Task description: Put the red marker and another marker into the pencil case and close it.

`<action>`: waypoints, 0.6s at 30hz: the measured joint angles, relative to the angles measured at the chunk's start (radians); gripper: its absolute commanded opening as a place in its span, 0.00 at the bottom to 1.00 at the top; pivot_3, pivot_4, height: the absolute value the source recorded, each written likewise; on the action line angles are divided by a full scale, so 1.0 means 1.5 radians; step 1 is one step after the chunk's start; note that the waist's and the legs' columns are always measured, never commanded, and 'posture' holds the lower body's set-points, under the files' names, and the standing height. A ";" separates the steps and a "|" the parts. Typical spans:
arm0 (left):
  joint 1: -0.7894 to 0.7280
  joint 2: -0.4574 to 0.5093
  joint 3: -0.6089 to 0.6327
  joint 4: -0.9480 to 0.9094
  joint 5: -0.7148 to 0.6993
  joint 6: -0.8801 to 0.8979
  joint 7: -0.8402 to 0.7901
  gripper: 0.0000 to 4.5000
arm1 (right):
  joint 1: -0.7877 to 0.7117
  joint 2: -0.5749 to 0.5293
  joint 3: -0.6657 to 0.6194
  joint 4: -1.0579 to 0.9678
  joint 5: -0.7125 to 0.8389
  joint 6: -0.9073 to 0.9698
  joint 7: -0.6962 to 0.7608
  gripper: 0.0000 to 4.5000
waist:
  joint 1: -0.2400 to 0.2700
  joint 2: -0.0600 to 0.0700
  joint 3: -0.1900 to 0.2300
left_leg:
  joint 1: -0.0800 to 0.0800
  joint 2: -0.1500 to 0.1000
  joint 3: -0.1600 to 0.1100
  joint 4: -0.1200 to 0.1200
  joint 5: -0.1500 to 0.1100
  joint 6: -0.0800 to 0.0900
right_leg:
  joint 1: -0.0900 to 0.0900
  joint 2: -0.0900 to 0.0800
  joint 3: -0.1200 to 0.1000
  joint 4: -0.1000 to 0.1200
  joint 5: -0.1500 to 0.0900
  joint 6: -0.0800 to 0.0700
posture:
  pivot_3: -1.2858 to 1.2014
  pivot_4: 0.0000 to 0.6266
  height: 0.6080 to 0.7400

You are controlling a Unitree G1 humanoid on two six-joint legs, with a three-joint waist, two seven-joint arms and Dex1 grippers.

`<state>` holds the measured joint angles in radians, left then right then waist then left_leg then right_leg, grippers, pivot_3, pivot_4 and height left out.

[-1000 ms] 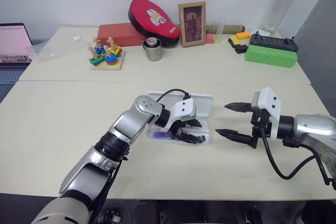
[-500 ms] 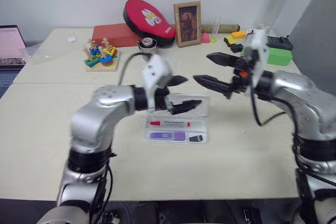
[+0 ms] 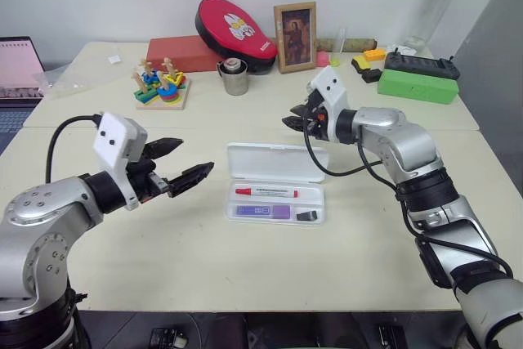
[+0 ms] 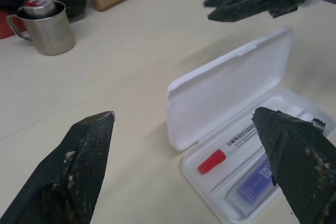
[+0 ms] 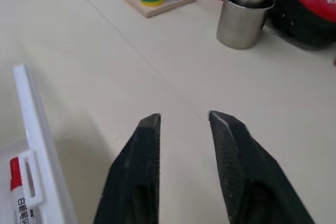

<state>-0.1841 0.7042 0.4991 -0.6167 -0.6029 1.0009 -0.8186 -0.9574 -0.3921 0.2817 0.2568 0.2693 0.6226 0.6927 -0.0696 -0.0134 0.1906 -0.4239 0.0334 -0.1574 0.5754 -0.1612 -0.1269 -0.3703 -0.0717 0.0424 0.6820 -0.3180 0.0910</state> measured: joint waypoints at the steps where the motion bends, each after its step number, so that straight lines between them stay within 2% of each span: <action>1: 0.004 0.003 0.001 -0.001 -0.007 -0.003 -0.001 1.00 | 0.000 -0.001 0.003 0.000 -0.007 0.000 0.006 0.09 | 0.000 0.000 0.000 | 0.000 0.000 0.000 0.000 0.000 0.000 | 0.000 0.000 0.000 0.000 0.000 0.000 | 0.52 0.24 1.00; 3: 0.013 0.011 0.002 -0.002 -0.029 -0.005 -0.006 1.00 | 0.006 -0.009 0.017 -0.014 -0.015 0.000 0.031 0.00 | 0.000 0.000 0.000 | 0.000 0.000 0.000 0.000 0.000 0.000 | 0.000 0.000 0.000 0.000 0.000 0.000 | 0.52 0.24 1.00; 8: 0.043 0.053 -0.012 0.002 -0.024 -0.040 -0.017 1.00 | 0.052 -0.039 0.045 -0.094 -0.016 0.006 0.099 0.00 | 0.001 0.000 0.000 | 0.000 0.000 0.000 -0.001 0.000 0.000 | -0.001 0.000 0.000 0.000 0.000 0.000 | 0.52 0.24 1.00; 18: 0.032 0.096 -0.079 0.030 -0.030 -0.091 -0.039 1.00 | 0.169 -0.119 0.118 -0.301 -0.015 -0.002 0.232 0.00 | 0.008 0.000 0.000 | 0.000 0.000 0.000 -0.001 0.000 0.000 | -0.001 0.000 0.000 0.000 0.000 0.000 | 0.52 0.24 1.00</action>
<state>-0.1367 0.8488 0.3810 -0.5720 -0.6478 0.8645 -0.8767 -0.7039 -0.5700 0.4580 -0.1944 0.2461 0.6195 1.0404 -0.0581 -0.0133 0.1907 -0.4239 0.0334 -0.1571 0.5744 -0.1613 -0.1267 -0.3714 -0.0717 0.0427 0.6816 -0.3181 0.0909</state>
